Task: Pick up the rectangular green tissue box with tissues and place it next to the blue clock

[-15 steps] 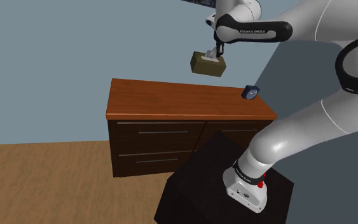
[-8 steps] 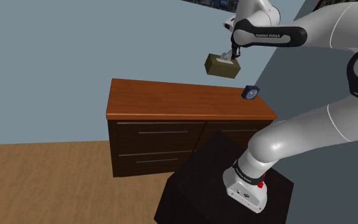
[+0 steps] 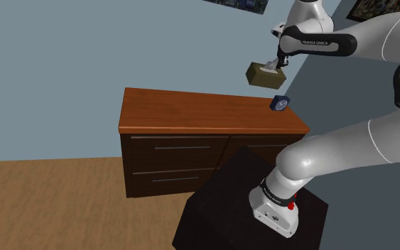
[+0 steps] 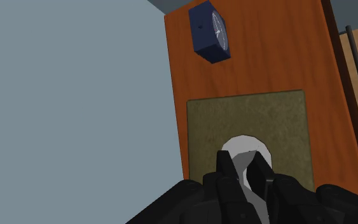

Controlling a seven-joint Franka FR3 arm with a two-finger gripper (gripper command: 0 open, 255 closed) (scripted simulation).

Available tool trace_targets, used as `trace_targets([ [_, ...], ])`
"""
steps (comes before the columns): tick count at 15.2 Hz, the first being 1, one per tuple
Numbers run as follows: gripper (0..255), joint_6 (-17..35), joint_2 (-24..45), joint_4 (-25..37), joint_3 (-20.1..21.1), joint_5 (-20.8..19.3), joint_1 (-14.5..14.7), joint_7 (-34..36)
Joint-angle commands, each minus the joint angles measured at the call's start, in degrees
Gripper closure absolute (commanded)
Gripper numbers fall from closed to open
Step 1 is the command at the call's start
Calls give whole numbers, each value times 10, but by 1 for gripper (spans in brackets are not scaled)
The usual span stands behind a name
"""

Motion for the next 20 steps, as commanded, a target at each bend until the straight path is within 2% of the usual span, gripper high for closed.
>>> trace_targets([
  [1,255,17,-2,-3,-26,-4,-8,-26],
  [10,255,75,25,39,-152,9,-19,-161],
  [20,255,150,42,-23,-170,-19,-30,-131],
])
